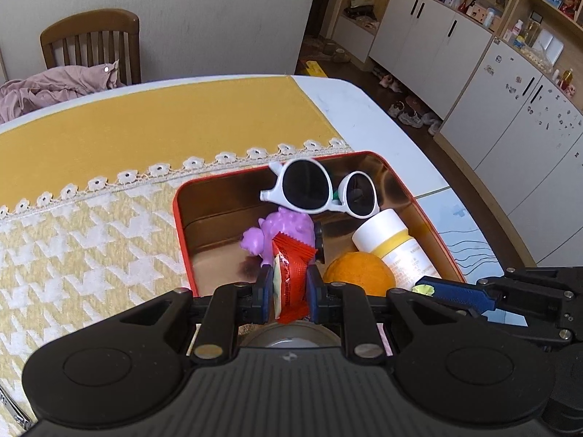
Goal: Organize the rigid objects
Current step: 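Carry the wrapper and lip balm into the red tin and open both grippers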
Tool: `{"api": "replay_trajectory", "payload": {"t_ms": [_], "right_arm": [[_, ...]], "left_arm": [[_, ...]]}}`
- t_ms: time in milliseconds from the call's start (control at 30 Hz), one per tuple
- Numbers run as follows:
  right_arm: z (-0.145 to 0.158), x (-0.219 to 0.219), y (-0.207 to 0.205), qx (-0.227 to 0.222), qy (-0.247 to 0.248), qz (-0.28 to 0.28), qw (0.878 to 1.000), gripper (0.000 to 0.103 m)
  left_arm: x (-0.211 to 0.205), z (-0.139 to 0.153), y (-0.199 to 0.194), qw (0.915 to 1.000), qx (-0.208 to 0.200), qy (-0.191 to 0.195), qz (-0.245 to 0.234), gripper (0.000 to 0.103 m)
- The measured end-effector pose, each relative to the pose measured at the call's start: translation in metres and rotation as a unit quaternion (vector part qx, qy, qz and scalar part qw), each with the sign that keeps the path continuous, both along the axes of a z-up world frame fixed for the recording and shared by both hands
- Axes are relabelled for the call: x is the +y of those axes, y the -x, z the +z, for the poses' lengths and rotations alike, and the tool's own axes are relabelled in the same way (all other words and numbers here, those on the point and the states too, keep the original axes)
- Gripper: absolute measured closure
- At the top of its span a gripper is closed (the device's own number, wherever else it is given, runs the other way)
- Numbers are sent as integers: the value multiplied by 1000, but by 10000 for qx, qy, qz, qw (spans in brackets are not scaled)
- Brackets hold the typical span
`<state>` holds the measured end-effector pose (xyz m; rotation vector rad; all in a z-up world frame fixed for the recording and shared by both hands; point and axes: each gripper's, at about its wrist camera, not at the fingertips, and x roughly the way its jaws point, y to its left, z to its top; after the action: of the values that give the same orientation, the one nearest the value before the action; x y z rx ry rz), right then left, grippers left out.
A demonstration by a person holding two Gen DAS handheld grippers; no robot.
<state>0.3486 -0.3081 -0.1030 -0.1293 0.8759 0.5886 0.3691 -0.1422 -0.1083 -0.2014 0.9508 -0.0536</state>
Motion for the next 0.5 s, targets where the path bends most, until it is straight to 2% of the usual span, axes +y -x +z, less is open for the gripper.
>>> {"api": "replay_trajectory", "payload": {"t_ms": [333, 433, 500], "right_arm": [[1, -3, 2, 108, -53, 83, 9999, 75], [1, -4, 4, 171, -75, 102, 9998, 69], [3, -4, 6, 143, -68, 96, 9998, 60]], "left_arm": [[-4, -8, 0, 9998, 189, 8, 43, 84], [-6, -9, 1, 9997, 240, -83, 32, 83], [-7, -7, 2, 9996, 239, -122, 33, 82]]}}
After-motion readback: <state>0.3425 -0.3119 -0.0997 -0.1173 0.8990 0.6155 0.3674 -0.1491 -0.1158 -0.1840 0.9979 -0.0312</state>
